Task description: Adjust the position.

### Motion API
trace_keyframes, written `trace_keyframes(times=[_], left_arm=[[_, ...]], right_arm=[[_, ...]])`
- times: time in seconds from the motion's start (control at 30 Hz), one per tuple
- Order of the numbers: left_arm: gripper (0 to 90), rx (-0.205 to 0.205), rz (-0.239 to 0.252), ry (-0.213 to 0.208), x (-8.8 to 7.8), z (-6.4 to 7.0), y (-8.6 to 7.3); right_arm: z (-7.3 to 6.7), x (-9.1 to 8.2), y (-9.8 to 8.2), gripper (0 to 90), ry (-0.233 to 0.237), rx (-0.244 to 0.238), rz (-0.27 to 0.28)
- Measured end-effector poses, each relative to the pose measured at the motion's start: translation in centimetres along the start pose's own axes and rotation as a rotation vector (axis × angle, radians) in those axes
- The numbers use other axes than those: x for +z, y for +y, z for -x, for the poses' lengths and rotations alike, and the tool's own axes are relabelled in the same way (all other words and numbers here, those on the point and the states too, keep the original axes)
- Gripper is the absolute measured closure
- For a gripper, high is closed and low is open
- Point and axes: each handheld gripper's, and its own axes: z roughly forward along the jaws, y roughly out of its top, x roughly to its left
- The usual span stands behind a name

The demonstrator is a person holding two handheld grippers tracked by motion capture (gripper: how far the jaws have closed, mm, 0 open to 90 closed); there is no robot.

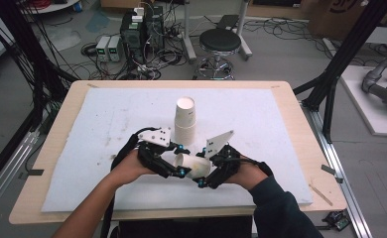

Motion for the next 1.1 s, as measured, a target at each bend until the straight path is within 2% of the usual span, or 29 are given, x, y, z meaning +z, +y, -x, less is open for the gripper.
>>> trace_keyframes(times=[0.2, 0.3, 0.33, 0.37, 0.47, 0.5, 0.57, 0.77, 1.1], left_arm=[[37.4, -0.027, 0.067, 0.030, -0.8, 0.1, -0.7], [37.4, -0.031, 0.100, 0.043, -1.1, 0.0, -1.0], [37.4, -0.034, 0.115, 0.048, -1.2, 0.1, -1.1], [37.4, -0.038, 0.133, 0.051, -1.2, 0.1, -1.2], [37.5, -0.034, 0.172, 0.065, -1.4, 0.1, -1.6], [37.5, -0.036, 0.184, 0.072, -1.4, 0.2, -1.7], [37.5, -0.030, 0.202, 0.078, -1.5, 0.2, -1.8], [37.5, -0.027, 0.240, 0.088, -1.3, 0.4, -2.3], [37.5, 0.003, 0.275, 0.047, -0.9, 0.9, -2.2]], right_arm=[[0.0, -1.1, -1.5, 19.2, -0.028, 0.053, 0.112], [-0.1, -1.7, -2.8, 19.2, -0.050, 0.082, 0.190], [-0.1, -1.7, -2.8, 19.2, -0.050, 0.082, 0.190], [-0.2, -1.9, -3.1, 19.2, -0.056, 0.091, 0.216], [-0.4, -2.3, -4.1, 19.1, -0.077, 0.127, 0.294], [-0.4, -2.4, -4.3, 19.2, -0.076, 0.129, 0.310], [-0.6, -2.4, -5.1, 19.2, -0.103, 0.135, 0.356], [-0.9, -2.1, -6.2, 19.3, -0.107, 0.146, 0.406], [-1.0, -1.7, -6.4, 19.3, -0.094, 0.135, 0.404]])
